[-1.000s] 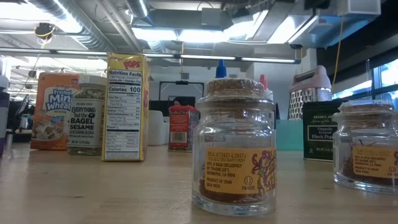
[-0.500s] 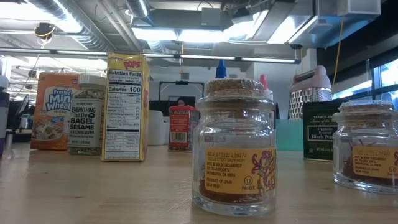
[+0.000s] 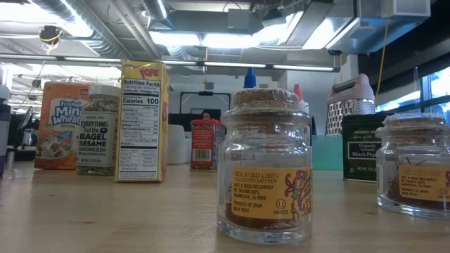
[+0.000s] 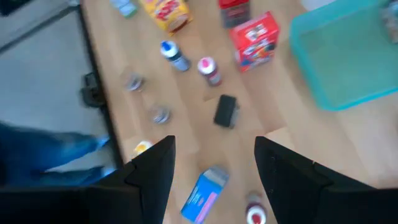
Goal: Pick & Place Kitchen Items
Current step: Put the black seasoning can into the gray bin
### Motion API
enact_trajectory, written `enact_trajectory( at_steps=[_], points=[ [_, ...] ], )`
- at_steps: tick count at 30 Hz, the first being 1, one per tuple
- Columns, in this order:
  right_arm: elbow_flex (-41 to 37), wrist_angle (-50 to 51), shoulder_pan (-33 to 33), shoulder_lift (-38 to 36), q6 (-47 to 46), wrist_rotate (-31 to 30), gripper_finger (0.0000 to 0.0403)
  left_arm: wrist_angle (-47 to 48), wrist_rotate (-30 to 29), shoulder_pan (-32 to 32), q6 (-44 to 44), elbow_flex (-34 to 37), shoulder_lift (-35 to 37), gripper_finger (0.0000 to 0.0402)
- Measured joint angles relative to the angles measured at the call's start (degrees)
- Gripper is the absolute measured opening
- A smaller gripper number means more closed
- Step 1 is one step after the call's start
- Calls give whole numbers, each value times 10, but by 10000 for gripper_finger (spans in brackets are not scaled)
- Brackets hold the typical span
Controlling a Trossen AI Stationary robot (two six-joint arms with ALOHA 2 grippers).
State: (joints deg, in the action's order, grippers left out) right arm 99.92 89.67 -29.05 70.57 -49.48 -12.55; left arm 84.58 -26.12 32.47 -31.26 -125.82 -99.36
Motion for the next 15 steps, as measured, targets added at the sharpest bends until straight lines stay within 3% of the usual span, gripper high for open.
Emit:
enact_trajectory(
  at_steps=[4,9,15],
  points=[
    [-36,-3,-35,24,-34,-50,222,1,10,0,25,-9,2,205],
    [-105,-18,-72,49,-108,-53,222,29,47,10,30,-9,10,203],
    [-210,-137,-115,68,-132,-62,222,39,47,19,33,-9,12,205]
  ],
)
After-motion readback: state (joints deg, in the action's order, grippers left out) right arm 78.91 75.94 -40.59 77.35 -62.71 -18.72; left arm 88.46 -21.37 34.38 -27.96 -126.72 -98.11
